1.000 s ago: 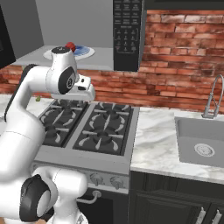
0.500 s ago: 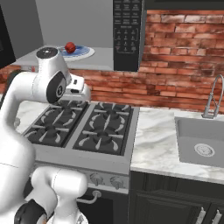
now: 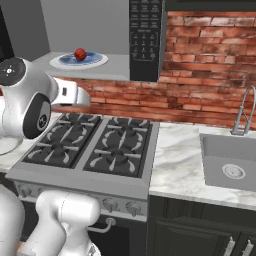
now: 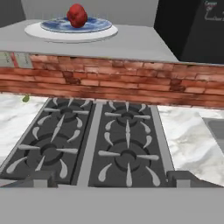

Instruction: Pick the bell pepper from the microwave and place it on plate located on the counter.

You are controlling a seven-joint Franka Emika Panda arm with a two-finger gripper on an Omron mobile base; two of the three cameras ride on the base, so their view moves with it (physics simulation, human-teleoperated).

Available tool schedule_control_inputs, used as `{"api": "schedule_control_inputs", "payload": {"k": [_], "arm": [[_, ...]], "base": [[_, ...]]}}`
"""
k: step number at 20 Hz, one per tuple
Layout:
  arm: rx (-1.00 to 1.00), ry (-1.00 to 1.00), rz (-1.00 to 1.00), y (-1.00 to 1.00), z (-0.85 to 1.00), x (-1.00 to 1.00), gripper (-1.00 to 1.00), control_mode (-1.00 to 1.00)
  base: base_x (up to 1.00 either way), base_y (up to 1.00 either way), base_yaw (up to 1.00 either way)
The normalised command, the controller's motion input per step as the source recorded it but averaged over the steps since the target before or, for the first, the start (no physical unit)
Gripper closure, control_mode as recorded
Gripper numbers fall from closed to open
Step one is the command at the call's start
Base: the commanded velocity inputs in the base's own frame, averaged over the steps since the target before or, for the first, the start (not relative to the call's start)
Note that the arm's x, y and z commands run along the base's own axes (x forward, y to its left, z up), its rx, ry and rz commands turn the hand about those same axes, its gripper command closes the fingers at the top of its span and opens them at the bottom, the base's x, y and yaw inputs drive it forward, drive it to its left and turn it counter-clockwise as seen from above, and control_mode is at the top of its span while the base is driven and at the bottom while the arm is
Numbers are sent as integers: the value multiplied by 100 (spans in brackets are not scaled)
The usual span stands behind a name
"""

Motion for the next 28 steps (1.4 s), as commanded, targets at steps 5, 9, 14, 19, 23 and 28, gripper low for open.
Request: {"api": "schedule_control_inputs", "payload": {"k": [5, 9, 14, 19, 23, 28], "arm": [[1, -27, 0, 7, 73, -13, -100, -100], [3, -20, 0, 1, 35, 7, -100, -100], [2, -12, 0, 4, 11, 23, -100, -100], [1, -3, 0, 19, 2, 44, -100, -100], [4, 0, 0, 18, 29, 32, -100, -100], [5, 1, 0, 7, 55, 9, -100, -100]], "base": [[0, 0, 0], [0, 0, 0], [0, 0, 0], [0, 0, 0], [0, 0, 0], [0, 0, 0]]}}
